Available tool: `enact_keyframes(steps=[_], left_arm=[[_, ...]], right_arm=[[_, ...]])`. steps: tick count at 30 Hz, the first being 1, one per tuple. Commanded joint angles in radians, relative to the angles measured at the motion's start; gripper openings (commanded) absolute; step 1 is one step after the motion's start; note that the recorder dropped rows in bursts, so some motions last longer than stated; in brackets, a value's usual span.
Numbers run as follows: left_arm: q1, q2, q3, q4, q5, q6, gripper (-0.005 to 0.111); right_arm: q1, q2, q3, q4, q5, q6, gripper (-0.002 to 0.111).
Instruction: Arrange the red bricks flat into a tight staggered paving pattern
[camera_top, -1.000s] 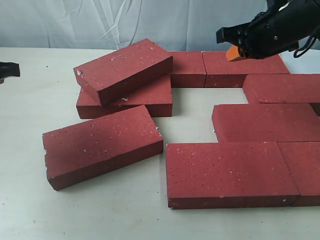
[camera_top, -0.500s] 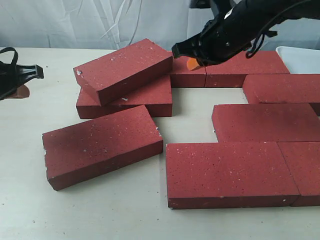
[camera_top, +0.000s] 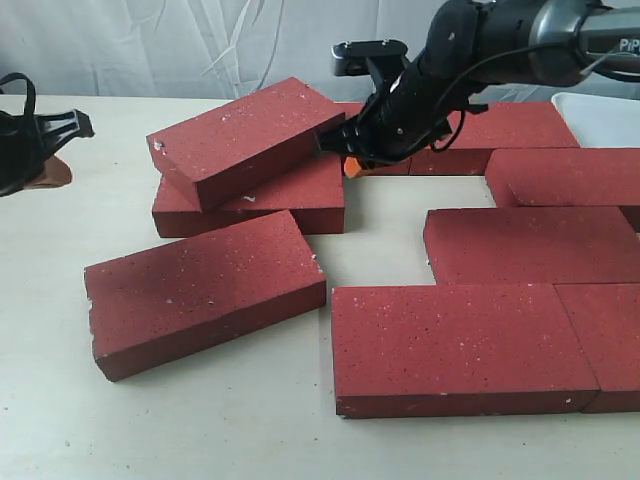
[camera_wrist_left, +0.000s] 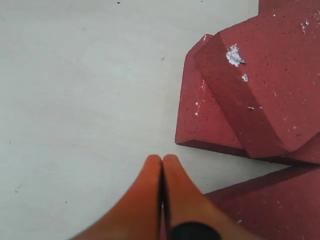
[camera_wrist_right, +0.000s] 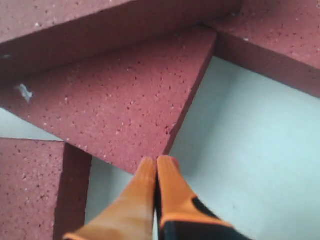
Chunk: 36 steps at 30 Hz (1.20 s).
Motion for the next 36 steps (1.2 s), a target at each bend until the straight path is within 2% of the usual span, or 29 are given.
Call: enact_keyframes(steps=[1,8,13,14,19,24,26,29,36], left_arm=[[-0.001,-0.048,-0.035,-0.004,0.028,0.082,0.0],[-0.001,-0.11,-0.082,-0.004,0.069,0.098,0.0],[-0.001,-0.107,-0.082,-0.004,0.065,0.098,0.0],[-0.001,-0.095,-0.082,-0.004,0.057,0.098,0.0],[-0.001,0.014,-0.082,-0.023,-0.011,0.098,0.0],[-0.001,0.12,-0.082,-0.178,-0.052,0.111,0.0],[-0.001,0.14,-0.082,-0.247,-0.053,0.175,0.0],[-0.001,0.167,-0.082,-0.357,-0.063,0.272,0.0],[-0.001,0.179,-0.082,-0.399,-0.05,0.315,0.0]], right_arm=[[-0.001,0.056,-0.147,-0.041,0.107,0.035,-0.001],[-0.001,0.133,-0.365,-0.073,0.14,0.051,-0.001],[-0.002,0.175,-0.457,-0.294,0.047,0.219,-0.001],[-0.002,0.196,-0.473,-0.348,0.007,0.275,-0.001],[-0.002,0.263,-0.483,-0.396,-0.171,0.277,-0.001],[-0.032,0.307,-0.483,-0.437,-0.215,0.443,-0.001],[-0.057,0.309,-0.483,-0.387,-0.211,0.45,-0.001],[-0.088,0.316,-0.483,-0.229,-0.173,0.344,-0.001],[-0.142,0.355,-0.483,0.204,-0.085,-0.079,-0.001]])
